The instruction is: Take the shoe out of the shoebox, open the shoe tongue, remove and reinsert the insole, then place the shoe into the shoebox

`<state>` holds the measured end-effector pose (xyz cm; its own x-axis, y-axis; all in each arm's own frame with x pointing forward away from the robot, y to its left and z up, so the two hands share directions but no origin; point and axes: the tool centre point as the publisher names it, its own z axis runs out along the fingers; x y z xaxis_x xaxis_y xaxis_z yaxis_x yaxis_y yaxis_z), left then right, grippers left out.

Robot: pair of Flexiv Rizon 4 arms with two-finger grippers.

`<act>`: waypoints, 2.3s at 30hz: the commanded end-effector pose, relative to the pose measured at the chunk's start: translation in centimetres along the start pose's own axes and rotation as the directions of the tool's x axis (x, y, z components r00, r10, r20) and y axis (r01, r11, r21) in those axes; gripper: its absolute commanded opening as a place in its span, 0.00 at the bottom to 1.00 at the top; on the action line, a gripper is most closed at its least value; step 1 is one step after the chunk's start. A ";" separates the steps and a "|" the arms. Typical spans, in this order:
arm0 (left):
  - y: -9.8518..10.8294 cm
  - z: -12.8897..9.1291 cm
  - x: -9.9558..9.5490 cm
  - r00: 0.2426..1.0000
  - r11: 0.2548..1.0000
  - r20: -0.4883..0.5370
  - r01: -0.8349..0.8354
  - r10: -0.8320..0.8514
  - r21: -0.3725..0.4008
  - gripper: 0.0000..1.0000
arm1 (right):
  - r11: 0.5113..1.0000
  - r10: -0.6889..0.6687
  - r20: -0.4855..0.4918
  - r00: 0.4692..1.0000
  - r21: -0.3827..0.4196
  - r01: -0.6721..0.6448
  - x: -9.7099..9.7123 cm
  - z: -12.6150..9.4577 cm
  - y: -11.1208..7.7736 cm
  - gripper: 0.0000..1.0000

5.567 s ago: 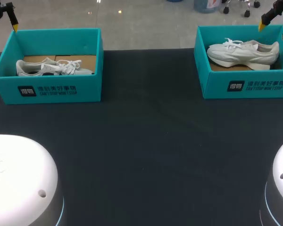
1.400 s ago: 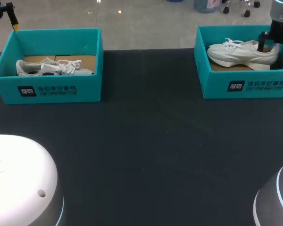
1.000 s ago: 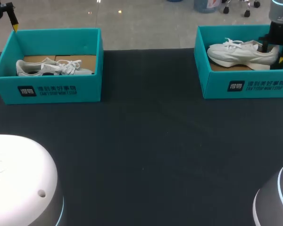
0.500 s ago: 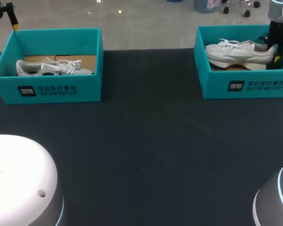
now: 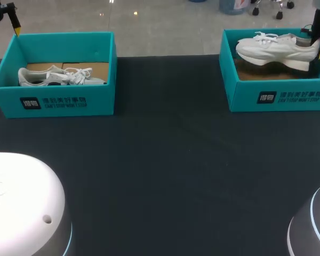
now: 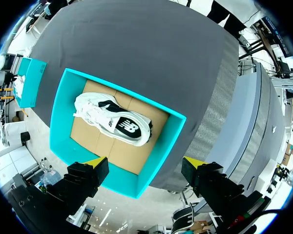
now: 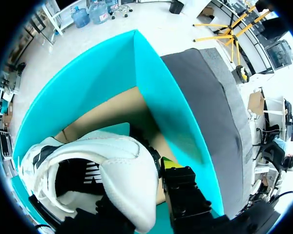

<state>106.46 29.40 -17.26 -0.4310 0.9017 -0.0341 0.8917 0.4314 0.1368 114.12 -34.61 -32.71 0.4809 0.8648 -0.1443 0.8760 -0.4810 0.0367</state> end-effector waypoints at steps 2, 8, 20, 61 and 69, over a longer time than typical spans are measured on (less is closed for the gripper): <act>-0.1 0.0 0.0 1.000 1.000 -0.002 0.000 0.000 -0.001 1.00 | 0.999 0.018 -0.007 1.000 -0.036 -0.019 -1.0 -4.3 -1.9 0.00; -0.1 0.0 0.0 1.000 1.000 -0.002 0.000 0.000 -0.001 1.00 | 0.996 0.075 0.004 0.997 -0.049 -0.075 -1.7 -7.6 -2.7 0.00; -0.1 0.0 0.0 1.000 1.000 -0.002 0.000 0.000 -0.001 1.00 | 0.987 0.113 0.035 0.993 -0.119 -0.108 -2.2 -13.1 -4.1 0.00; -0.1 0.0 0.0 1.000 1.000 -0.002 0.000 0.000 -0.001 1.00 | 0.981 0.095 0.048 0.994 -0.175 -0.086 -2.6 -21.2 -9.3 0.00; -0.1 0.0 0.0 1.000 1.000 -0.002 0.000 0.000 -0.001 1.00 | 0.981 0.085 0.045 0.995 -0.178 -0.076 -2.9 -22.1 -14.5 0.00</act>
<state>106.46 29.40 -17.26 -0.4311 0.9016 -0.0341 0.8917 0.4315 0.1368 103.68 -27.55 -11.14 0.5451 0.8128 -0.2055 0.8379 -0.5198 0.1665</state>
